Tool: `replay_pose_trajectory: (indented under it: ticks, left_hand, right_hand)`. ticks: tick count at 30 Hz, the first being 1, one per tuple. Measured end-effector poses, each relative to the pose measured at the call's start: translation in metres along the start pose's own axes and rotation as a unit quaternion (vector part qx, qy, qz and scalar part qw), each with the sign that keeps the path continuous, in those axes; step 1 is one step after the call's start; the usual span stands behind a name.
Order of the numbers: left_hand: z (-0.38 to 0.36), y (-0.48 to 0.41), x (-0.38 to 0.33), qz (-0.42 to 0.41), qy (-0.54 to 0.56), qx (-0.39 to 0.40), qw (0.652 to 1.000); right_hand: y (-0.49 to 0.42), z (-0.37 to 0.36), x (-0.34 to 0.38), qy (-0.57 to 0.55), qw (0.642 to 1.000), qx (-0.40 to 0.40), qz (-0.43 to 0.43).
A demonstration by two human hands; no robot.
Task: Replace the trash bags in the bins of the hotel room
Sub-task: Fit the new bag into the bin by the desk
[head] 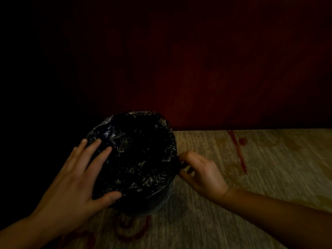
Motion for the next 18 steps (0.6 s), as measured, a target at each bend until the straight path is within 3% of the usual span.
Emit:
replay_pose_trajectory:
  ticks: [4, 6, 11, 13, 16, 18]
  left_hand:
    - [-0.001, 0.0, 0.001, 0.002, -0.005, 0.004, 1.0]
    - [-0.001, 0.0, 0.001, 0.004, -0.009, 0.007, 1.0]
    - [-0.001, 0.0, 0.0, 0.002, -0.01, 0.001, 1.0]
    - [-0.001, 0.0, 0.001, 0.002, -0.007, 0.0, 1.0]
    - [-0.001, -0.001, 0.001, 0.004, -0.002, -0.001, 1.0]
    - [-0.001, -0.001, 0.001, 0.005, 0.0, -0.002, 1.0]
  right_hand:
    - [-0.003, 0.005, 0.0, 0.057, 0.997, 0.003, 0.06]
    - [-0.003, 0.008, -0.005, 0.047, 0.998, 0.013, 0.048]
    - [-0.003, 0.004, -0.022, -0.08, 0.984, 0.157, -0.034]
    - [-0.008, 0.005, -0.034, -0.228, 0.94, 0.199, -0.157]
    - [-0.008, -0.001, -0.032, -0.411, 0.828, 0.221, -0.309]
    - [-0.003, -0.015, -0.024, -0.522, 0.735, 0.214, -0.375]
Point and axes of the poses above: each hand's wrist, its own y-axis away from the middle knuckle, its own z-axis out of the back of the hand, x = y × z, the point moved 7 cm from there along -y, towards the middle knuckle, and after that the axes turned 1 degree about -z, right-handed, at the moved point
